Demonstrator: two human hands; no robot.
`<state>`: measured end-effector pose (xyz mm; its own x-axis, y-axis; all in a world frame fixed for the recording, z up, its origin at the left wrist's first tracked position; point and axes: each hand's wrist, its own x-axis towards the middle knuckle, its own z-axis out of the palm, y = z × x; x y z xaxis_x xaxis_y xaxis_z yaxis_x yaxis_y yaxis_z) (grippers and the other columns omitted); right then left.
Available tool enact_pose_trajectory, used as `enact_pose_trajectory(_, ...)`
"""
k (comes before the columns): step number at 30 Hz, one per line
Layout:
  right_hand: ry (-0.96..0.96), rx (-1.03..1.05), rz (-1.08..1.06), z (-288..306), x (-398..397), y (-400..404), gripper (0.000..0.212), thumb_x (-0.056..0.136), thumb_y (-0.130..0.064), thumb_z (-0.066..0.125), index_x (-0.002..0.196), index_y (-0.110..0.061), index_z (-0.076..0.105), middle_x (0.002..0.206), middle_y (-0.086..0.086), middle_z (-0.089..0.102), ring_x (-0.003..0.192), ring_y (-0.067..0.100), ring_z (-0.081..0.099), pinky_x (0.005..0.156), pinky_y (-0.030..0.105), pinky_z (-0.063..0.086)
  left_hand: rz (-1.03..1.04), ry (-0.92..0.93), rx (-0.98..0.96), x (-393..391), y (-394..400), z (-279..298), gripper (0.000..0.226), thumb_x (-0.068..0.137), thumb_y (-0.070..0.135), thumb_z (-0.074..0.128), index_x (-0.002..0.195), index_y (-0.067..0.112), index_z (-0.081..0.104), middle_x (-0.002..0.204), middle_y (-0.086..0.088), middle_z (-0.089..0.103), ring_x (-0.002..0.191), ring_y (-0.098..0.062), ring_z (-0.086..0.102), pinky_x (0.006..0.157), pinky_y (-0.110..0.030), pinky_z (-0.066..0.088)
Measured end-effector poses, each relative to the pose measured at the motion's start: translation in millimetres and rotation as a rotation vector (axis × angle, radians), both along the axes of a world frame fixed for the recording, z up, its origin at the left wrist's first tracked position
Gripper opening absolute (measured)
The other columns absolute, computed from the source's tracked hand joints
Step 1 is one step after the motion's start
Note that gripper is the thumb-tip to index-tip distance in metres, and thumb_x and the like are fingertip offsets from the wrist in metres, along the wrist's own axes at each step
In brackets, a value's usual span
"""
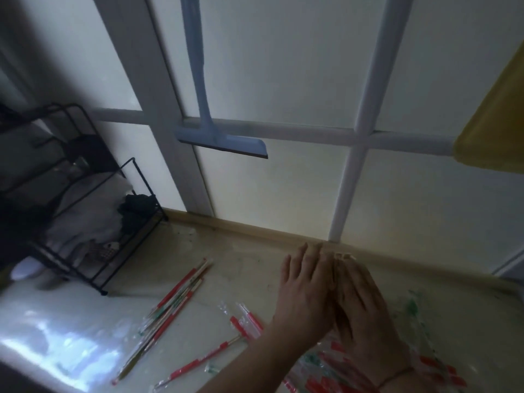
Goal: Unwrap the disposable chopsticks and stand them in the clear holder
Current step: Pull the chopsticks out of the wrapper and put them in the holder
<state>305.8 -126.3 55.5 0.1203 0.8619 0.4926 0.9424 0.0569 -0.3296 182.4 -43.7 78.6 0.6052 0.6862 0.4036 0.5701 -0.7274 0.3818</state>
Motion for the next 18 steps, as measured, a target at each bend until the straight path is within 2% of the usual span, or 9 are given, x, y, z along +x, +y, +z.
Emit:
enact_pose_trajectory(2, -0.149, -0.097, 0.051, -12, -1, 4, 0.07, 0.089, -0.027, 0.041, 0.154, -0.011, 0.018, 0.161, 0.008, 0.019, 0.147, 0.033, 0.021, 0.11, 0.049, 0.031, 0.019, -0.043, -0.013, -16, -1, -5, 0.06, 0.088, 0.035, 0.049, 0.145, 0.021, 0.036, 0.155, -0.001, 0.034, 0.148, -0.024, 0.021, 0.119, -0.05, 0.021)
enact_pose_trajectory(4, -0.194, -0.147, 0.026, -20, -4, 5, 0.068, 0.094, -0.038, 0.033, 0.155, -0.017, 0.012, 0.163, 0.004, 0.014, 0.148, 0.031, 0.019, 0.107, 0.047, 0.031, 0.023, -0.107, -0.036, -38, 0, -13, 0.062, 0.091, 0.04, 0.052, 0.148, 0.023, 0.033, 0.157, 0.003, 0.031, 0.15, -0.019, 0.016, 0.121, -0.046, 0.016)
enact_pose_trajectory(5, -0.177, -0.135, 0.0, -21, -6, 5, 0.065, 0.096, -0.041, 0.029, 0.154, -0.014, 0.018, 0.162, 0.007, 0.017, 0.148, 0.031, 0.019, 0.107, 0.048, 0.032, 0.02, -0.137, -0.061, -50, 2, -19, 0.062, 0.094, 0.045, 0.051, 0.149, 0.024, 0.032, 0.157, 0.004, 0.03, 0.15, -0.018, 0.015, 0.121, -0.043, 0.014)
enact_pose_trajectory(7, -0.153, -0.051, -0.049, -21, -11, 1, 0.063, 0.094, -0.038, 0.037, 0.146, -0.002, 0.036, 0.157, 0.017, 0.028, 0.146, 0.038, 0.023, 0.108, 0.055, 0.034, 0.052, -0.13, -0.093, -80, 7, -34, 0.061, 0.096, 0.054, 0.045, 0.149, 0.026, 0.033, 0.157, 0.007, 0.031, 0.149, -0.015, 0.015, 0.122, -0.041, 0.012)
enact_pose_trajectory(9, -0.212, 0.034, -0.087, -19, -18, 0, 0.058, 0.089, -0.031, 0.047, 0.137, 0.003, 0.047, 0.15, 0.025, 0.037, 0.141, 0.045, 0.028, 0.105, 0.063, 0.034, 0.167, -0.07, -0.107, -119, 21, -56, 0.053, 0.095, 0.054, 0.046, 0.142, 0.029, 0.041, 0.152, 0.007, 0.038, 0.145, -0.017, 0.024, 0.119, -0.041, 0.02)
enact_pose_trajectory(11, -0.285, 0.103, -0.148, -10, -33, 1, 0.054, 0.089, -0.033, 0.049, 0.133, -0.001, 0.054, 0.144, 0.027, 0.044, 0.138, 0.048, 0.034, 0.103, 0.065, 0.035, 0.332, -0.002, -0.129, -164, 38, -79, 0.044, 0.088, 0.047, 0.056, 0.128, 0.029, 0.055, 0.141, 0.004, 0.051, 0.134, -0.024, 0.042, 0.111, -0.044, 0.036)
enact_pose_trajectory(13, -0.263, 0.238, -0.175, 5, -51, 10, 0.05, 0.087, -0.033, 0.054, 0.129, -0.005, 0.059, 0.138, 0.032, 0.047, 0.133, 0.05, 0.039, 0.105, 0.064, 0.035, 0.51, 0.117, -0.171, -214, 55, -101, 0.039, 0.078, 0.038, 0.069, 0.114, 0.025, 0.066, 0.124, 0.001, 0.063, 0.117, -0.03, 0.056, 0.096, -0.047, 0.048)
enact_pose_trajectory(15, -0.181, 0.364, -0.118, 23, -75, 22, 0.048, 0.082, -0.029, 0.06, 0.124, -0.006, 0.056, 0.135, 0.031, 0.046, 0.126, 0.053, 0.044, 0.103, 0.063, 0.038, 0.656, 0.25, -0.25, -261, 64, -118, 0.033, 0.071, 0.029, 0.079, 0.102, 0.024, 0.072, 0.108, 0.0, 0.069, 0.099, -0.031, 0.061, 0.082, -0.045, 0.051)
enact_pose_trajectory(18, -0.09, 0.378, 0.014, 32, -112, 37, 0.047, 0.078, -0.026, 0.065, 0.121, -0.01, 0.053, 0.139, 0.021, 0.04, 0.123, 0.05, 0.047, 0.1, 0.062, 0.041, 0.748, 0.417, -0.28, -306, 66, -133, 0.02, 0.077, 0.035, 0.069, 0.096, 0.031, 0.072, 0.092, 0.004, 0.068, 0.085, -0.027, 0.06, 0.072, -0.039, 0.044)
